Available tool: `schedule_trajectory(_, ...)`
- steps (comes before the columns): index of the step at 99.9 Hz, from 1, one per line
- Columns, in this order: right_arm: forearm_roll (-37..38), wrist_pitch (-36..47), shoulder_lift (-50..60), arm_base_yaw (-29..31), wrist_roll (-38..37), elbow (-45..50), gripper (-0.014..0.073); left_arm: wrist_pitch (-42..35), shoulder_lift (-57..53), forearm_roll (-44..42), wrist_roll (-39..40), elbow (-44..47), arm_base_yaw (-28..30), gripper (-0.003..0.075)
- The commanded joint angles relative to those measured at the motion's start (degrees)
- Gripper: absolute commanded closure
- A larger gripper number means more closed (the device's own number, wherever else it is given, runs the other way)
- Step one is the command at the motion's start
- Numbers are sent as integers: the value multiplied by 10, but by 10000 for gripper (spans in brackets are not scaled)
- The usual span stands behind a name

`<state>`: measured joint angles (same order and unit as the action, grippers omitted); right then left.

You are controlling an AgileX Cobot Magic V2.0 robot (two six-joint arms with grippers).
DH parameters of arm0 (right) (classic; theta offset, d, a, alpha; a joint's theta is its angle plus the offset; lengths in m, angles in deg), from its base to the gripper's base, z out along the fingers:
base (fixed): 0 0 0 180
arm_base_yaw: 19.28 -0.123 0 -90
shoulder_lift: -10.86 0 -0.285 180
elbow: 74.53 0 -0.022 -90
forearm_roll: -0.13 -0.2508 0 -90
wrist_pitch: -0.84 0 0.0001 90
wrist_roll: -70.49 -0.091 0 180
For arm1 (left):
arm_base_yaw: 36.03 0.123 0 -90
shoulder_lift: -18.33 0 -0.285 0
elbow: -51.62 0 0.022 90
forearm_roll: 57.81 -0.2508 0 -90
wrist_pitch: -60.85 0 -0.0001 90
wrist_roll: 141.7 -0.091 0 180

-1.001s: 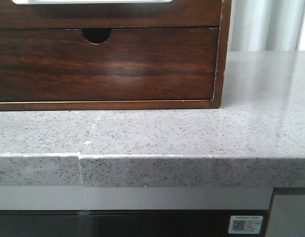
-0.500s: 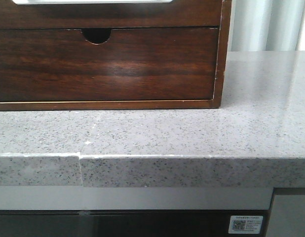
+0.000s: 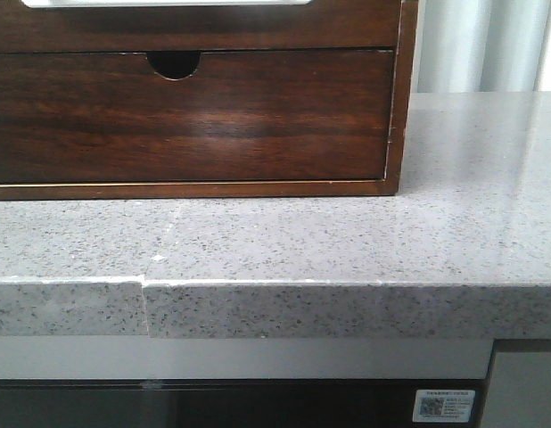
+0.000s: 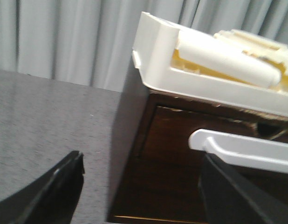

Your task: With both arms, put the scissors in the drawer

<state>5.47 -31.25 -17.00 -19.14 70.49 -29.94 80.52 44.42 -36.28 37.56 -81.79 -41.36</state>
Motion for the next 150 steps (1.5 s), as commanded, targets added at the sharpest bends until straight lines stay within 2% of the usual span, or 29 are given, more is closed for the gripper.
schedule_trajectory(1, -4, 44, -10, 3, 5, -19, 106, -59, 11, 130, 4, -12, 0, 227)
schedule_trajectory(9, -15, 44, -10, 3, 5, -19, 106, -71, 22, 216, 4, 0, 0, 227)
schedule_trajectory(41, -19, 44, -10, 3, 5, -19, 106, -13, 153, 412, -16, 2, 0, 227)
schedule_trajectory(63, -19, 44, -10, 3, 5, -19, 106, 51, 248, 628, -217, -9, 0, 227)
schedule_trajectory(84, -19, 44, -10, 3, 5, -19, 106, 145, 329, 756, -366, -39, 0, 227)
schedule_trajectory(105, -19, 44, -10, 3, 5, -19, 106, 217, 403, 829, -460, -68, 0, 227)
schedule_trajectory(150, -19, 44, -10, 3, 5, -19, 106, 312, 529, 855, -479, -139, 0, 230)
